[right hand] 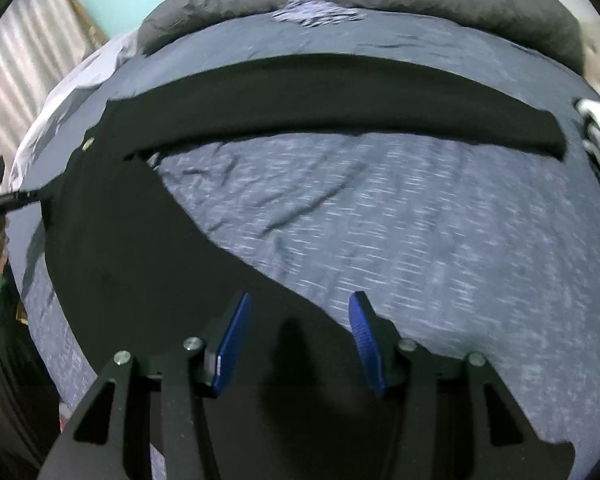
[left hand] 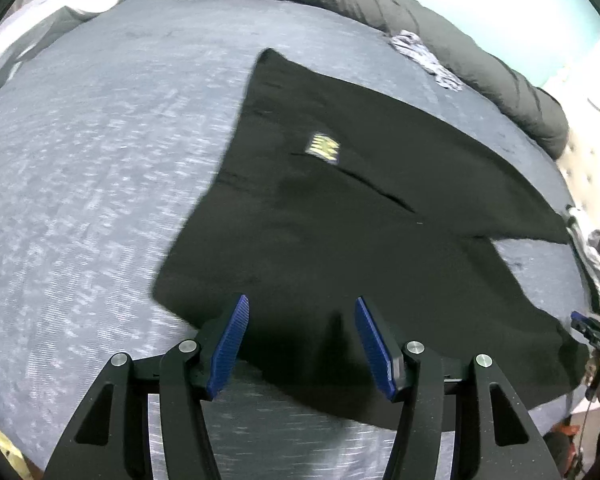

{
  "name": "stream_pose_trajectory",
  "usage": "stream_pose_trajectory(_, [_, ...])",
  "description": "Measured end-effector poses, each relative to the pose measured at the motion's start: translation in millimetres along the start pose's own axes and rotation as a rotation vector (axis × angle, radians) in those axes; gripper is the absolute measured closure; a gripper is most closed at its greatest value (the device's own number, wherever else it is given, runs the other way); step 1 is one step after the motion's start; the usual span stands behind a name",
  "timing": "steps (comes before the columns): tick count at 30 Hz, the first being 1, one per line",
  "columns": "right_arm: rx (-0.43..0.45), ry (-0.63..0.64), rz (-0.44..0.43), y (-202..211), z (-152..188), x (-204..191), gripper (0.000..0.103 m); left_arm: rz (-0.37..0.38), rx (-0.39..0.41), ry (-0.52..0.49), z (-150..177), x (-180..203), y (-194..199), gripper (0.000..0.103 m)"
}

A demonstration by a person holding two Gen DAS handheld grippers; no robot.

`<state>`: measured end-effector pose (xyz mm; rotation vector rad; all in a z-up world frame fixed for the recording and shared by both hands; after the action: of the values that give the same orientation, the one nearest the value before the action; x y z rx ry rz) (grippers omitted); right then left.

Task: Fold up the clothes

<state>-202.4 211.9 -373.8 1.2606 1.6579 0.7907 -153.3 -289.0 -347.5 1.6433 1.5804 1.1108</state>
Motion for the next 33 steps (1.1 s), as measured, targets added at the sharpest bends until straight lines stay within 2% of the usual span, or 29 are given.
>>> stream_pose_trajectory(5, [-0.037, 0.136, 0.008, -31, -5, -44, 0.051, -0.022, 0.002, 0.015, 4, -18, 3, 0.044])
stream_pose_trajectory(12, [-0.105, 0.203, 0.037, -68, 3, -59, 0.052, -0.039, 0.003, 0.025, 6, -33, 2, 0.044])
stream_pose_trajectory(14, [-0.110, 0.216, 0.035, -73, 5, -61, 0.067, -0.046, 0.001, 0.017, 5, -34, 1, 0.044])
stream_pose_trajectory(16, [-0.096, 0.234, 0.041, -71, 5, -63, 0.092, -0.049, 0.003, 0.012, 3, -34, 1, 0.044])
stream_pose_trajectory(18, [-0.082, 0.243, 0.042, -67, 5, -63, 0.097, -0.049, 0.007, 0.008, 1, -34, 2, 0.044])
stream_pose_trajectory(21, [-0.041, 0.258, 0.039, -58, 1, -64, 0.099, -0.049, 0.012, 0.003, -1, -33, 3, 0.044])
stream_pose_trajectory(24, [0.017, 0.218, 0.035, -46, -12, -60, 0.099, -0.050, 0.014, 0.003, -2, -34, 3, 0.044])
stream_pose_trajectory(33, [-0.014, 0.107, 0.055, -64, -24, -54, 0.097, -0.049, 0.013, 0.009, -4, -35, 4, 0.044])
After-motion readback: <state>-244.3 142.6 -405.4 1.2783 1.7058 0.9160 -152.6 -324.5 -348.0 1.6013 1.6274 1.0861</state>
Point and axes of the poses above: each gripper's, at about its wrist camera, not at the fingertips, and y roughly against the way its jaws point, x to its right, z to its underside, the point moved 9 cm from there along -y, roughly the way its jaws point, and after that the axes turned 12 degrees about -y, right-handed, at the moved point
